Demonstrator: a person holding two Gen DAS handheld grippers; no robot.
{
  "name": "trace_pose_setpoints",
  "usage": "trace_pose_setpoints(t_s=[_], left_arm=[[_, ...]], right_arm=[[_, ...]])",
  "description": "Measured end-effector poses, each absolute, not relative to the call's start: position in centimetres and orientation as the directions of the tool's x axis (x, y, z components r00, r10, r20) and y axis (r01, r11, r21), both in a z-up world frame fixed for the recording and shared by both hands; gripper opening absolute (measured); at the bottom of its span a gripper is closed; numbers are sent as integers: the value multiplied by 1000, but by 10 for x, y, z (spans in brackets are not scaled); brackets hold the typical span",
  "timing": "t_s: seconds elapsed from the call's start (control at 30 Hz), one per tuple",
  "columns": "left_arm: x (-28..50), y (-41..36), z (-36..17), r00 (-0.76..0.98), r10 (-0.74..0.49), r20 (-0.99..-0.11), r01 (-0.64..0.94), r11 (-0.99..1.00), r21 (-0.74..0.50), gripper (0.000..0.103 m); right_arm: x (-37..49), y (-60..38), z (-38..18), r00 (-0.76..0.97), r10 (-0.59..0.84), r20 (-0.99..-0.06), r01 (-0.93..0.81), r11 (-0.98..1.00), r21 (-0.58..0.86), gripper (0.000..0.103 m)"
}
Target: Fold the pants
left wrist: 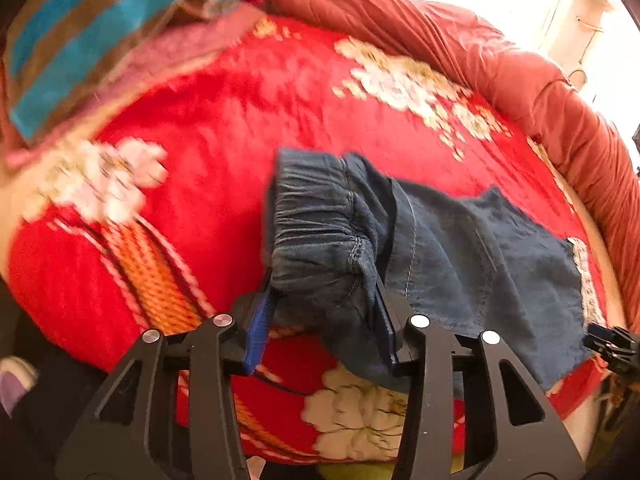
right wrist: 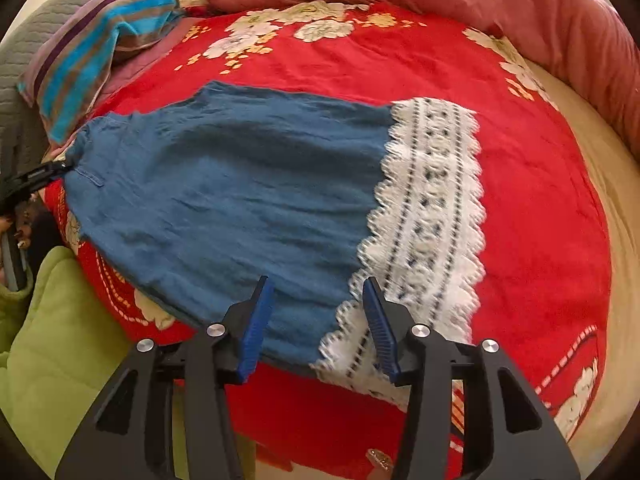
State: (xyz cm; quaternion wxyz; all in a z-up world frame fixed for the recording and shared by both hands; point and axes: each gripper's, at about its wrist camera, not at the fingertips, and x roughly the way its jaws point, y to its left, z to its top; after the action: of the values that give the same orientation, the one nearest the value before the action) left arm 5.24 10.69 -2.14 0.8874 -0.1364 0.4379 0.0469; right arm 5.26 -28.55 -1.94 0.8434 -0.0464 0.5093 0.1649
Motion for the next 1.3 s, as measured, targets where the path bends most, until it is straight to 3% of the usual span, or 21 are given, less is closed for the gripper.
trace_pose_setpoints(t_s=[0.13, 0.23, 0.4, 0.47, 0.73, 1.07, 1.1, 1.13, 1.17, 1.2, 1.23, 1.27, 1.3], left_arm=[[47, 118, -29, 585, -15, -811, -226, 957, -181, 37], [42, 121, -27, 593, 6, -805, -246, 954, -174, 44], [30, 114, 21, 685, 114, -719, -257, 962, -92, 56], [34, 101, 36, 713, 94, -695, -210, 974, -84, 63], [111, 21, 39, 638, -184, -748, 76, 981, -177, 65], [205, -31, -31, 463, -231, -856, 148, 972, -182, 66], [211, -31, -40, 446, -234, -864, 140, 972, -191, 66], [213, -31, -47, 435, -243, -867, 135, 970, -205, 64], [214, -32, -51, 431, -253, -866, 132, 967, -216, 52], [212, -37, -53, 431, -260, -864, 142, 965, -219, 43], [210, -42, -52, 424, -286, -859, 168, 957, -236, 14], [208, -46, -49, 413, -330, -849, 191, 943, -273, 0], [207, -48, -45, 420, -321, -849, 189, 946, -264, 0]], right_arm=[[50, -287, -27, 422, 224, -879, -319, 944, 87, 47], [50, -288, -20, 421, 247, -873, -333, 937, 105, 51], [59, -316, 18, 569, 281, -772, -273, 951, 145, 50], [75, -332, 26, 614, 257, -746, -219, 964, 152, 50], [152, -361, 5, 571, 276, -773, -137, 961, 241, 50], [199, -368, -41, 499, 378, -780, -102, 919, 380, 50], [198, -367, -41, 501, 387, -774, -115, 916, 383, 44], [197, -365, -42, 502, 403, -765, -129, 910, 395, 35], [197, -365, -42, 506, 410, -759, -135, 906, 400, 32], [196, -364, -42, 508, 423, -751, -151, 901, 406, 22], [191, -360, -39, 518, 432, -738, -177, 898, 402, 19], [189, -360, -35, 526, 432, -732, -193, 899, 392, 18], [186, -358, -29, 541, 431, -722, -214, 901, 377, 17]])
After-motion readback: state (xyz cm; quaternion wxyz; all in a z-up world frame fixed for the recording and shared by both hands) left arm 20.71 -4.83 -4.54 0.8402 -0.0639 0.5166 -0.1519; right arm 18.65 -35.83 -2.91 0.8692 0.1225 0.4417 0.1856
